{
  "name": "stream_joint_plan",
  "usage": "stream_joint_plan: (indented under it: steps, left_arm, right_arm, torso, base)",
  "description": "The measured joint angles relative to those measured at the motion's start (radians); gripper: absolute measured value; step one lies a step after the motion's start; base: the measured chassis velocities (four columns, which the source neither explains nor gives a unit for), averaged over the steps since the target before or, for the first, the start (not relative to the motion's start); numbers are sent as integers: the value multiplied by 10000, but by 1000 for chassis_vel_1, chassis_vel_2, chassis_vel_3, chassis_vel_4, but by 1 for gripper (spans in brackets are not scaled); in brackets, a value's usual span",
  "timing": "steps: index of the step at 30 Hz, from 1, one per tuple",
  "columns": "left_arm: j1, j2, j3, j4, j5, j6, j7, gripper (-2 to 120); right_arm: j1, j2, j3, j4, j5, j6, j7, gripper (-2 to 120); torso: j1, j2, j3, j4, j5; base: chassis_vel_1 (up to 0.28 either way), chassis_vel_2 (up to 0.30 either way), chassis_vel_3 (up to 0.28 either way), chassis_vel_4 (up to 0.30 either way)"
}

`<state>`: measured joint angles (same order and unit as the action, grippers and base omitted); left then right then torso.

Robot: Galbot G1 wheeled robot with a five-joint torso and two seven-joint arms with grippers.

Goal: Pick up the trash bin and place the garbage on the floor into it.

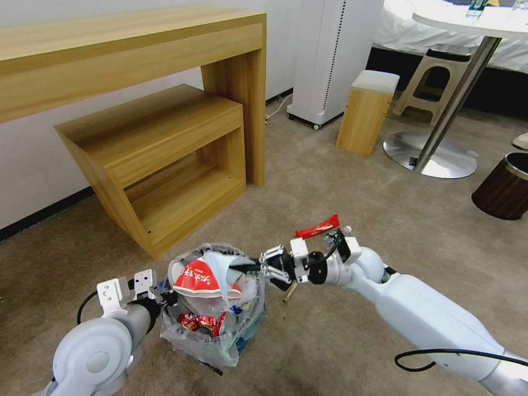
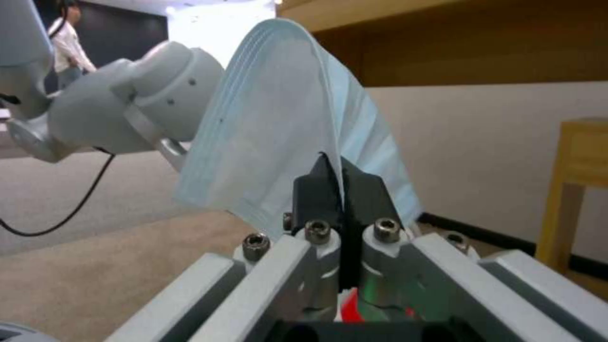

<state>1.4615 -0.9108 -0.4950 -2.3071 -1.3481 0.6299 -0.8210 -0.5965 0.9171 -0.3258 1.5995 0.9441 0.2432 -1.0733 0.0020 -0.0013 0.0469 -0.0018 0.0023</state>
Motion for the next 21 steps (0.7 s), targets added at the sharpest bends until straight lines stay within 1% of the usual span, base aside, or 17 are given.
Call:
stream_joint_plan:
  steps: [8, 11, 12, 15, 21]
  left_arm:
    - [18, -6, -35, -28, 9, -2, 29, 0]
    - [11, 15, -45, -56, 16, -6, 30, 0]
    - [11, 15, -45, -56, 16, -6, 30, 0]
    - [25, 5, -34, -84, 52, -8, 30, 0]
    - [105, -4, -29, -188, 97, -9, 30, 0]
  right_arm:
    - [47, 115, -42, -232, 138, 13, 131, 0]
    - [-35, 19, 1, -228, 203, -104, 994, 0]
    - [-35, 19, 1, -228, 203, -104, 994, 0]
    - [-111, -54, 110, -196, 84, -396, 1521, 0]
    - [-155, -84, 203, -192, -241, -721, 1985, 0]
  torso:
    - [0, 0, 0, 0, 0]
    - [-1, 0, -1, 0, 0]
    - [-1, 0, -1, 0, 0]
    - [0, 0, -2, -1, 0]
    - [0, 0, -1, -1, 0]
  base:
    - [0, 0, 0, 0]
    - [0, 0, 0, 0]
    - [0, 0, 0, 0]
    - [0, 0, 0, 0]
    - [0, 0, 0, 0]
